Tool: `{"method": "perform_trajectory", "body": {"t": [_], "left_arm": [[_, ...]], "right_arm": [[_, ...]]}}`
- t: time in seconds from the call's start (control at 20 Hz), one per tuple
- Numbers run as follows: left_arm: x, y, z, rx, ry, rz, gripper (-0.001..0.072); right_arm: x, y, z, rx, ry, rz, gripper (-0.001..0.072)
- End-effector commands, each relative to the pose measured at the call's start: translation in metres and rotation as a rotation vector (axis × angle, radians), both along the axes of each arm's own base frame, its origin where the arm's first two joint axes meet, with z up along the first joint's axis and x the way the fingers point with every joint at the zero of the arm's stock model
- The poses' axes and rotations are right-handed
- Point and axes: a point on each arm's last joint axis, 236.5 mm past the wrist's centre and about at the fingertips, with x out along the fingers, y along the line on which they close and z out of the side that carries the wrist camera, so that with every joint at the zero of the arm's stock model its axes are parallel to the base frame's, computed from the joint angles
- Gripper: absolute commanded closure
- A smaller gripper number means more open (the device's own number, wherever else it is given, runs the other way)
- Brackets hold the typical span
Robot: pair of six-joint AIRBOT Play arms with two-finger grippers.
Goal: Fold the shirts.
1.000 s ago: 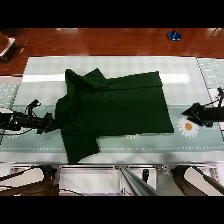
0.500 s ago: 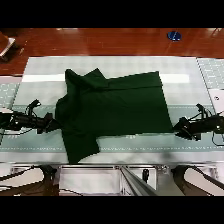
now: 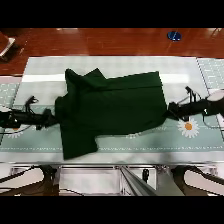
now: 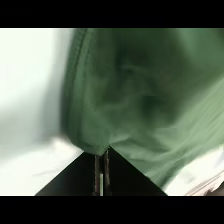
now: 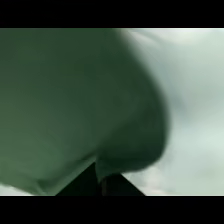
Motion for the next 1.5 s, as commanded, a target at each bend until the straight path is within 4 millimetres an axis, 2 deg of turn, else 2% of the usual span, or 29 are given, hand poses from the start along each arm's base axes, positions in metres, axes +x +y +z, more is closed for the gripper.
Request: {"method": "perform_trajectory", "body": {"t": [0.0,0.05,0.1,0.15,0.2,0.3,0.35,0.4,0.45,0.55,0.7,0.8,0.9,1.0,1.1,1.25,1.35,1.45], "left_arm": [[0.079,-0.007,0.118,-0.137,-0.377,0.129,0.0689],[0.103,-0.003,0.181,-0.154,-0.577,0.162,0.0689],[0.119,0.003,0.252,-0.147,-0.789,0.189,0.0689],[0.125,0.009,0.312,-0.124,-0.939,0.224,0.0689],[0.121,0.013,0.369,-0.066,-1.082,0.236,0.0689],[0.096,0.009,0.455,0.067,-1.299,0.213,0.0690],[0.078,0.001,0.487,0.102,-1.367,0.195,0.0689],[0.055,-0.010,0.518,0.129,-1.431,0.176,0.0689],[0.030,-0.021,0.544,0.199,-1.509,0.147,0.0689],[-0.011,-0.030,0.575,0.380,-1.605,0.129,0.0689],[-0.071,-0.034,0.599,0.679,-1.665,0.175,0.0689],[-0.110,-0.027,0.611,0.869,-1.691,0.253,0.0689],[-0.146,-0.013,0.619,1.029,-1.703,0.341,0.0689],[-0.165,0.002,0.617,1.094,-1.671,0.401,0.0690],[-0.162,0.016,0.606,1.117,-1.607,0.404,0.0689],[-0.127,0.027,0.570,1.070,-1.487,0.351,0.0690],[-0.090,0.034,0.528,0.977,-1.366,0.319,0.0690],[-0.044,0.033,0.473,0.836,-1.234,0.257,0.0690]], "right_arm": [[0.063,0.015,0.106,0.016,-0.257,0.098,0.0692],[0.086,0.010,0.158,-0.020,-0.390,0.101,0.0692],[0.106,0.005,0.220,-0.064,-0.541,0.092,0.0692],[0.115,0.000,0.279,-0.112,-0.681,0.081,0.0692],[0.116,-0.003,0.339,-0.166,-0.826,0.073,0.0692],[0.093,-0.006,0.436,-0.263,-1.051,0.054,0.0692],[0.074,-0.006,0.470,-0.311,-1.131,0.050,0.0692],[0.050,-0.005,0.495,-0.363,-1.192,0.052,0.0692],[0.026,-0.006,0.511,-0.414,-1.227,0.051,0.0692],[-0.020,-0.010,0.528,-0.514,-1.268,0.036,0.0692],[-0.082,-0.015,0.547,-0.619,-1.322,-0.018,0.0692],[-0.113,-0.014,0.558,-0.651,-1.363,-0.055,0.0692],[-0.134,-0.017,0.557,-0.675,-1.360,-0.082,0.0691],[-0.140,-0.017,0.547,-0.669,-1.315,-0.079,0.0691],[-0.134,-0.018,0.529,-0.652,-1.252,-0.064,0.0692],[-0.109,-0.019,0.485,-0.595,-1.111,-0.027,0.0692],[-0.087,-0.008,0.445,-0.504,-1.014,0.025,0.0692],[-0.062,0.001,0.404,-0.410,-0.943,0.061,0.0692]]}}
